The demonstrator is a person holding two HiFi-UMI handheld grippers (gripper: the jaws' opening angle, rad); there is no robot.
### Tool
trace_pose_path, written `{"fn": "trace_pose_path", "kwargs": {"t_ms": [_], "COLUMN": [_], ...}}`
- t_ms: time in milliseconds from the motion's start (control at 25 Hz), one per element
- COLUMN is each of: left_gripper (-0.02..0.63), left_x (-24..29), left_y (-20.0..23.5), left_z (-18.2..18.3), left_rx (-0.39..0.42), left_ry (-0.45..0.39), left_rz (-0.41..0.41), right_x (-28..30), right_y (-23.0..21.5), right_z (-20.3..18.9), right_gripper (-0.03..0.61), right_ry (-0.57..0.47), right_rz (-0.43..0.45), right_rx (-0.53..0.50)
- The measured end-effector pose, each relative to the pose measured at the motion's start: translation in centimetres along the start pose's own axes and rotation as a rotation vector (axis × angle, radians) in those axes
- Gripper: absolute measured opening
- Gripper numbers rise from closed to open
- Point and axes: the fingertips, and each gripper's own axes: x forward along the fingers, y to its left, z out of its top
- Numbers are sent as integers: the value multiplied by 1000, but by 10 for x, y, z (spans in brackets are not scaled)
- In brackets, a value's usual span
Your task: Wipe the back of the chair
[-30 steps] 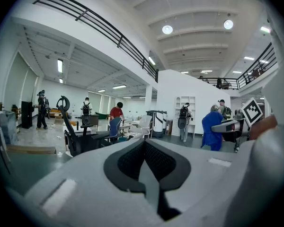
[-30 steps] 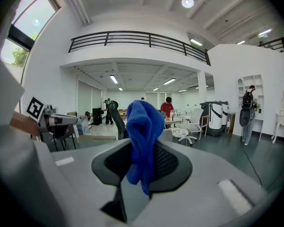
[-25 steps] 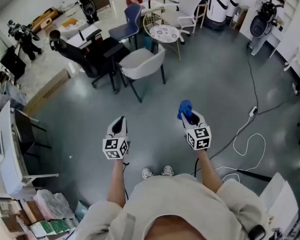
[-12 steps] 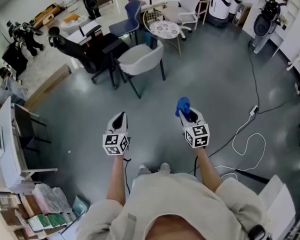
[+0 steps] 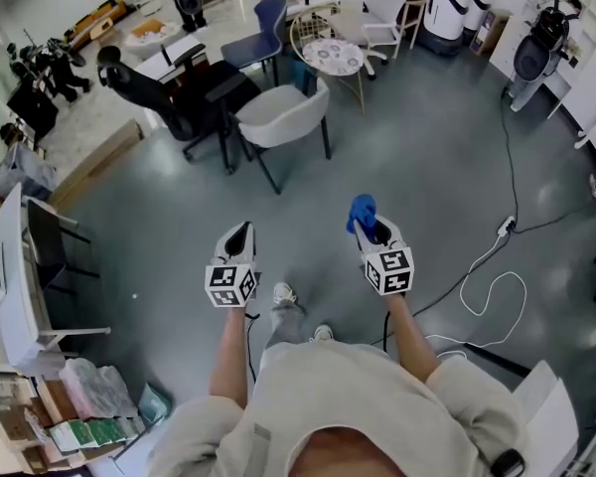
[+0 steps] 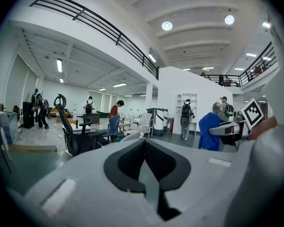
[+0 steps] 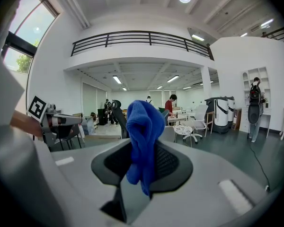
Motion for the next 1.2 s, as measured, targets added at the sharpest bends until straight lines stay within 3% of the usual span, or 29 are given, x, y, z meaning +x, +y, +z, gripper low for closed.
{"fn": "trace_pose_path", "kwargs": {"t_ms": [520, 1200], "left_gripper": [2, 0], "left_x": [82, 258], "left_y": [52, 173], "left_z": [-3, 41], "left_rx": [-16, -34], "left_ry": [26, 36], "left_rz": [-29, -127], "right_x": [93, 279], "right_y": [-13, -43], "right_z": [1, 72], "right_gripper": [107, 109], "right_ry": [44, 62], "right_rz": [-4, -74], "right_rx": [11, -6]}}
